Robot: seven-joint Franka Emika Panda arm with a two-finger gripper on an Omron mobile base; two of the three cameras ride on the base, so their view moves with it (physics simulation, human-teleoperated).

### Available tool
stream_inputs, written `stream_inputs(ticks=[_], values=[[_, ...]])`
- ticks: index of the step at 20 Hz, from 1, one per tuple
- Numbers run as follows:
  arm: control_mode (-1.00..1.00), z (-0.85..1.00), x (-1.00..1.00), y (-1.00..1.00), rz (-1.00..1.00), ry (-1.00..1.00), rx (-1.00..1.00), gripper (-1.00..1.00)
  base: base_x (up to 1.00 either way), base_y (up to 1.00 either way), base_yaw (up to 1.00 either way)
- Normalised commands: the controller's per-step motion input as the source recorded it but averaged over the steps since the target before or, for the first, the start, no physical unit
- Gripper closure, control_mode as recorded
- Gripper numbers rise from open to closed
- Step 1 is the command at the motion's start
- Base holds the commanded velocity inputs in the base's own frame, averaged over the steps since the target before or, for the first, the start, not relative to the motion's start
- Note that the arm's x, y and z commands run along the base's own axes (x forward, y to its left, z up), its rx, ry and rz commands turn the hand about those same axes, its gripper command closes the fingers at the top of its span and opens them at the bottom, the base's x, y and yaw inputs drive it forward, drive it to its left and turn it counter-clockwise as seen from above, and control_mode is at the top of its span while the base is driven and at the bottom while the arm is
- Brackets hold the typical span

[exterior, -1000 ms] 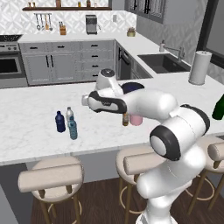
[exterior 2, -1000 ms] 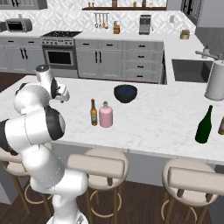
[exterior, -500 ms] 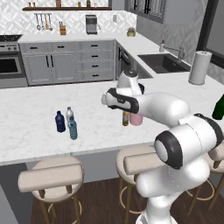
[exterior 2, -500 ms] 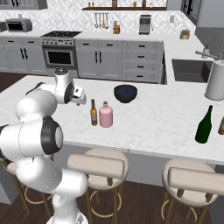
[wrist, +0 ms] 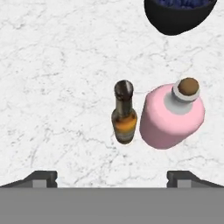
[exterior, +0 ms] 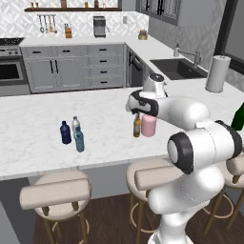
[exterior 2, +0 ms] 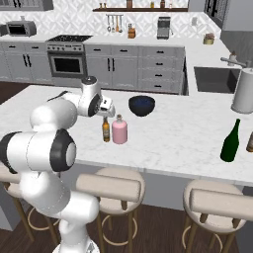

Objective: Move the plastic bottles in the middle to the plastics group, and the glass bottles in the middle to the glass group.

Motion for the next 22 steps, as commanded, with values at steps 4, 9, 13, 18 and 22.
stream_inputs(ticks=[4,9,13,18,22], values=[[-1.0,0.0,0.59,-0.04,0.0,0.06,-0.17,-1.0,0.0,0.0,0.0],[-1.0,0.0,0.4,0.11,0.0,0.09,-0.02,-1.0,0.0,0.0,0.0],[-1.0,-0.05,0.29,-0.06,0.0,0.09,0.0,-1.0,0.0,0.0,0.0],[-1.0,-0.13,0.07,-0.1,0.0,0.1,0.0,-1.0,0.0,0.0,0.0],[-1.0,-0.28,0.05,-0.03,0.0,0.17,0.0,-1.0,0.0,0.0,0.0]])
